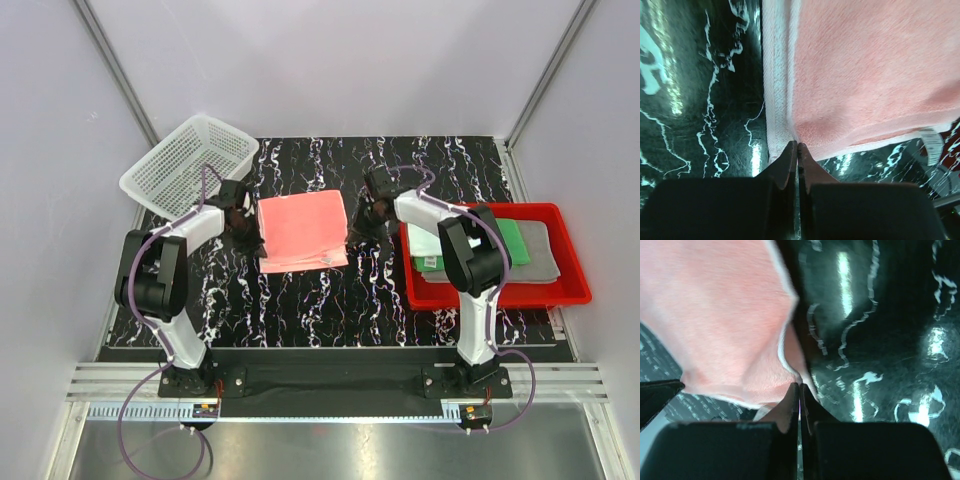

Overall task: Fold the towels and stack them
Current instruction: Fold the towel

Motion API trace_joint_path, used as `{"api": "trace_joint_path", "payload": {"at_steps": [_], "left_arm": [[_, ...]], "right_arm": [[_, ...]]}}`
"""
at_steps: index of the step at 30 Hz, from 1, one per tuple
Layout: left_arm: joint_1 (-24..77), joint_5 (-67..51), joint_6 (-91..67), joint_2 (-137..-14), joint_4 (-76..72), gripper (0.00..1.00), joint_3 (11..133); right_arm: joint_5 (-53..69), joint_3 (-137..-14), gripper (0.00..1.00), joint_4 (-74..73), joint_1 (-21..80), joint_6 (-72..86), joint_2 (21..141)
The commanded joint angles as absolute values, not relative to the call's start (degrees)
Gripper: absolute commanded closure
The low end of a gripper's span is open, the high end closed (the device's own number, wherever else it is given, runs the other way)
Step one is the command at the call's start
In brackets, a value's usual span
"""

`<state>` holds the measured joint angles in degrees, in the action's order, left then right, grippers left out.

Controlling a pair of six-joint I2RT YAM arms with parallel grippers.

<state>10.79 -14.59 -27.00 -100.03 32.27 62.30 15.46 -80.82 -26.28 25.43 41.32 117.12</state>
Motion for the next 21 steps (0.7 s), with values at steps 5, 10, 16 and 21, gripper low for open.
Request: {"api": "trace_joint_path", "payload": {"at_steps": [5, 10, 16, 21], "left_arm": [[8.35, -10.02, -24.70, -96.51, 44.20, 1.00, 77.51], [8.26, -11.59, -24.17, -92.65, 44.22, 1.00, 73.23], [8.53, -16.70, -25.75, -89.56, 35.69, 1.00, 58.37], [8.53, -17.92, -25.66, -91.05, 32.26, 1.00, 53.27]], "right_arm": [[14.76, -95.01, 1.00, -36.03, 26.10, 36.04, 112.68], [15.38, -85.03, 1.00, -30.95, 27.68, 35.95, 107.06], [16.00, -72.97, 1.00, -21.54, 31.11, 37.97, 106.70], [14.68, -68.73, 1.00, -17.49, 31.55, 37.36, 109.24]]}}
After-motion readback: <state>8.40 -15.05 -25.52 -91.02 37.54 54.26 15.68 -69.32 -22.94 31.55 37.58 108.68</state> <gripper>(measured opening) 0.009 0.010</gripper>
